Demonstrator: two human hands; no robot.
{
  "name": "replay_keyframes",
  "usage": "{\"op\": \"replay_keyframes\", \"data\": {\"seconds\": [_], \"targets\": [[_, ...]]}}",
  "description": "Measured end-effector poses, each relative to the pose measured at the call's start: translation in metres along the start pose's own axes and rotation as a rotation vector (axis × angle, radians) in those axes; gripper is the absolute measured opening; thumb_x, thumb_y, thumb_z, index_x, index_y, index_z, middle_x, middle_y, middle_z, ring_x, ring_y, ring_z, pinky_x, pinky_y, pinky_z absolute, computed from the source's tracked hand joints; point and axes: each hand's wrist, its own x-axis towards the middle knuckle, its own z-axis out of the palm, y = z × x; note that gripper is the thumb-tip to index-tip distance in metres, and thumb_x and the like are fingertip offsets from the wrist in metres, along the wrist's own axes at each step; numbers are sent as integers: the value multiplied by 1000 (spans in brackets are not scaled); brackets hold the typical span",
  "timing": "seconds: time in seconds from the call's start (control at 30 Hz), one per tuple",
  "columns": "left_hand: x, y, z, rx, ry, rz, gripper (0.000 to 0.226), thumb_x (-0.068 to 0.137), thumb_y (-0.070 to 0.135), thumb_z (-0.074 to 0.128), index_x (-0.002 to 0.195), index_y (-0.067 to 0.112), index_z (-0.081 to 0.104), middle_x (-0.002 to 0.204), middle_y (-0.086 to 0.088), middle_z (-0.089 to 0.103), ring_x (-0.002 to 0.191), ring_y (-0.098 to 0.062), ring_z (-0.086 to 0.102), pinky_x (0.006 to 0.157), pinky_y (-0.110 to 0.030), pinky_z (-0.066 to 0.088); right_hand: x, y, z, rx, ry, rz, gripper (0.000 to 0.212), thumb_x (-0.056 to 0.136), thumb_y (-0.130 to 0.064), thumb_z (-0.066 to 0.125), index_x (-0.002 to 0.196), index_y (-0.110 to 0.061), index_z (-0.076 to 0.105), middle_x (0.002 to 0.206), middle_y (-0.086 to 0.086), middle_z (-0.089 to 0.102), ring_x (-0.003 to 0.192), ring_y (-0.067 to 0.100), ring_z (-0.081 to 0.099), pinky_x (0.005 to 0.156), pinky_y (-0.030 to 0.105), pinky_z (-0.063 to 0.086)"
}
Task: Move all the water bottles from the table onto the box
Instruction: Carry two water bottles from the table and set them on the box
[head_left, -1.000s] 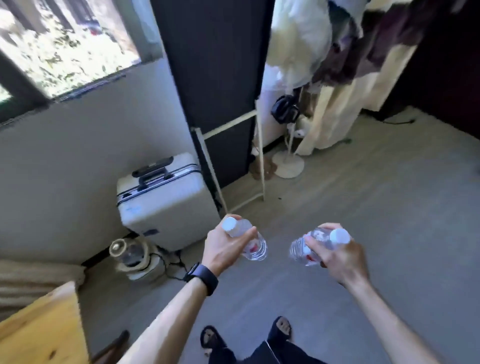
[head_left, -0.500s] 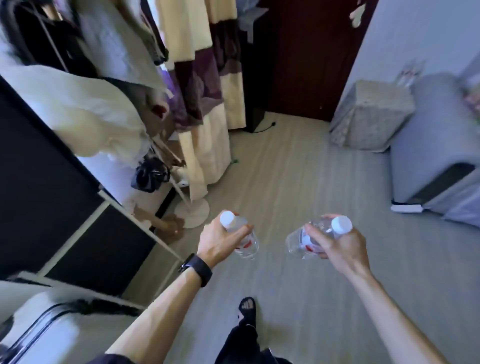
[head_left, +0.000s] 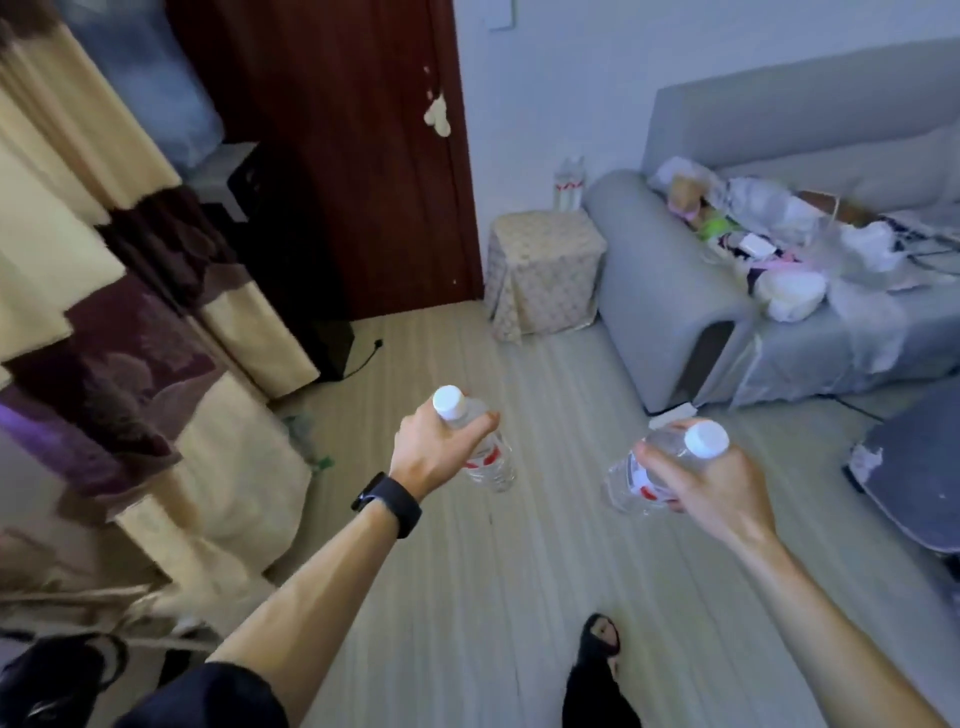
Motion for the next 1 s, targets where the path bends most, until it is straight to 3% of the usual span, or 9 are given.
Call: {"op": "replay_keyframes", "data": {"seconds": [0.1, 0.23, 0.4, 0.47, 0.63, 0.77, 0.9, 1.0], "targets": [[69, 50, 26, -9, 12, 28, 31, 77, 57, 71, 83, 27, 69, 78, 13, 70, 81, -7, 66, 78, -33, 57, 80, -2, -11, 15, 24, 16, 50, 54, -64, 74, 93, -33, 70, 87, -11, 74, 93, 19, 70, 83, 37, 56], [148, 103, 52, -6, 18, 46, 33, 77, 59, 70, 90, 29, 68, 82, 16, 68, 85, -10, 66, 79, -31, 56, 180, -13, -25, 47, 22, 27, 56, 51, -70, 75, 95, -36, 69, 85, -14, 74, 86, 17, 72, 79, 45, 60], [245, 138, 65, -26, 29, 21, 32, 76, 59, 71, 91, 30, 70, 83, 14, 69, 86, -10, 67, 80, -33, 57, 286, -45, -24, -4, 13, -21, 65, 49, -74, 66, 98, -32, 68, 93, -10, 74, 94, 16, 68, 87, 35, 54], [285, 146, 69, -43, 39, 10, 37, 72, 62, 70, 92, 31, 70, 84, 15, 69, 87, -11, 67, 80, -33, 57, 329, -56, -16, -27, 9, -22, 68, 49, -75, 65, 100, -30, 70, 94, -8, 75, 97, 19, 69, 88, 36, 54], [392, 153, 74, -60, 23, 9, 59, 56, 77, 60, 94, 32, 69, 87, 15, 70, 87, -10, 67, 81, -34, 58, 432, -85, 21, -40, -25, -46, 59, 50, -72, 65, 93, -31, 72, 90, -7, 76, 96, 21, 69, 87, 38, 55], [481, 157, 74, -59, -14, -11, 40, 67, 67, 69, 91, 34, 70, 87, 15, 71, 89, -10, 67, 80, -31, 56, 508, -110, 49, -60, -43, -27, 56, 52, -73, 69, 92, -34, 71, 88, -10, 75, 91, 20, 70, 83, 42, 57], [558, 174, 80, -45, -52, -8, 36, 76, 62, 70, 94, 31, 70, 87, 14, 70, 86, -8, 65, 69, -24, 47, 574, -124, 67, -33, -25, 11, 34, 58, -64, 77, 82, -41, 70, 84, -16, 74, 89, 15, 71, 84, 46, 58], [610, 188, 89, -32, -88, -15, 34, 76, 58, 73, 95, 30, 69, 85, 16, 69, 79, 1, 60, 62, -16, 42, 623, -126, 79, -28, -38, 29, 44, 54, -71, 75, 89, -45, 70, 84, -13, 75, 86, 17, 72, 79, 49, 60]]}}
